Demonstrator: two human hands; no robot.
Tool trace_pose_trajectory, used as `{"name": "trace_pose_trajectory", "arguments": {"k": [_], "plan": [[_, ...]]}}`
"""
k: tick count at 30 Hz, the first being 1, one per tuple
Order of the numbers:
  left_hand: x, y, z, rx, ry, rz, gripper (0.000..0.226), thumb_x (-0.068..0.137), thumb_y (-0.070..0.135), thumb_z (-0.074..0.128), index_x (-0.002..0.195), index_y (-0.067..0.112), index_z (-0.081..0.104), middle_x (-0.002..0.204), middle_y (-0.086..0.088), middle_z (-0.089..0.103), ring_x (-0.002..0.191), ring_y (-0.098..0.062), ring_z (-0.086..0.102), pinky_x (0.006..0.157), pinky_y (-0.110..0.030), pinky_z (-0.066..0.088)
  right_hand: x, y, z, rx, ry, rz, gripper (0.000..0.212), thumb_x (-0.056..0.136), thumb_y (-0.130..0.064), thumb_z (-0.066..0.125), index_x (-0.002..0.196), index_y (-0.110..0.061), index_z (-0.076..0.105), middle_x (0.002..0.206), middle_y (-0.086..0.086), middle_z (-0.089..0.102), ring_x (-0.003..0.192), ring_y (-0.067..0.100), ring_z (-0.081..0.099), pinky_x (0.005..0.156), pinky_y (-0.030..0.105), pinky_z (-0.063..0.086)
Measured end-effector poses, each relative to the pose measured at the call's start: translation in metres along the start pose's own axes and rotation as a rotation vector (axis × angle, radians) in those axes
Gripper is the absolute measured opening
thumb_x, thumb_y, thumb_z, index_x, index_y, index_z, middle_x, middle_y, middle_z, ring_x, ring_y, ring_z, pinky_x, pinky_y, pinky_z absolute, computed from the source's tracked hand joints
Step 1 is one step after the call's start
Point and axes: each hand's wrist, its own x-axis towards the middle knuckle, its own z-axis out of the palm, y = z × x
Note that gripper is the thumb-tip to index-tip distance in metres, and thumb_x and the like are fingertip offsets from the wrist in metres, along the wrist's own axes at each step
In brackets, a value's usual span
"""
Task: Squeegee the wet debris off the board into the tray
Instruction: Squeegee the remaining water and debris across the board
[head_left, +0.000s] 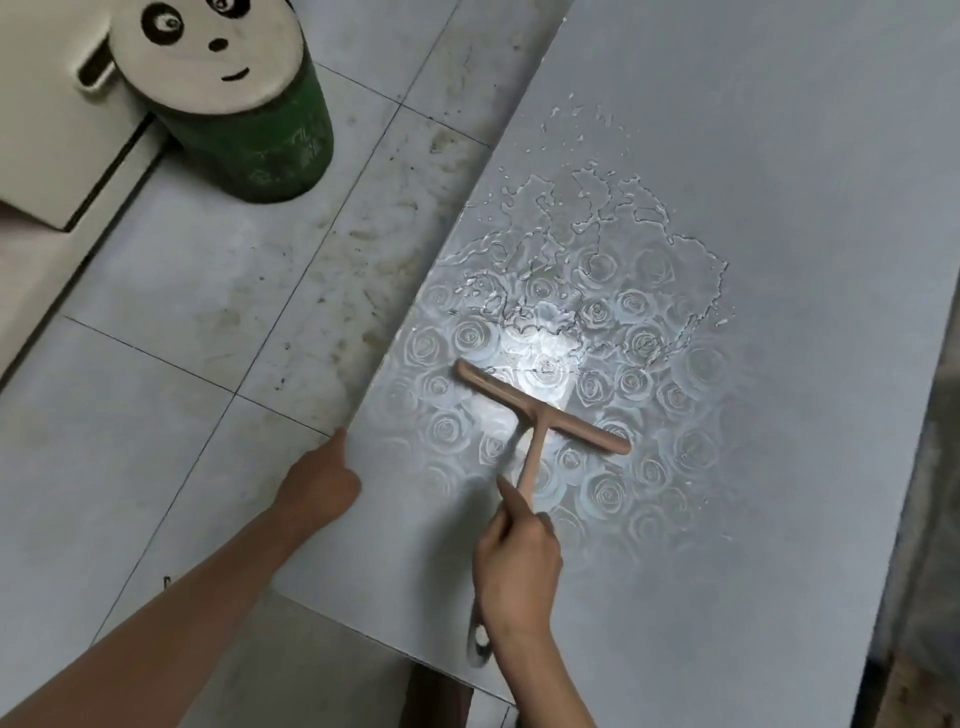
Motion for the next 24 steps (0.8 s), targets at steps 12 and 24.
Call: {"name": "trace_pose_trajectory", "arguments": {"k": [12,24], "plan": [[-0.002,-0.024,-0.001,-0.196,-0.039,-0.035,0.058,0.088,0.003,0.036,0.144,0.017,0.041,0.142,-0.011,0.049,0.126,-0.027,0.048,0.101,-0.028,0.040,-0.006,-0.030,0.028,0.045,0.006,-0.234,0.043,0.099,-0.019,0.039,0.141,-0.014,0.041,0.095,0.015,0.062,0.089,0.033,0.061,0.073,0.034,0.041],[-0.008,-0.041,0.001,-0.281,0.006,-0.077,0.036,0.083,-0.001,0.033,0.104,0.009,0.060,0.100,-0.009,0.065,0.099,-0.032,0.060,0.077,-0.032,0.047,-0.021,-0.053,0.027,0.005,0.025,-0.098,0.031,0.099,-0.025,0.038,0.120,-0.012,0.057,0.087,0.010,0.066,0.087,0.030,0.061,0.071,0.032,0.040]]}}
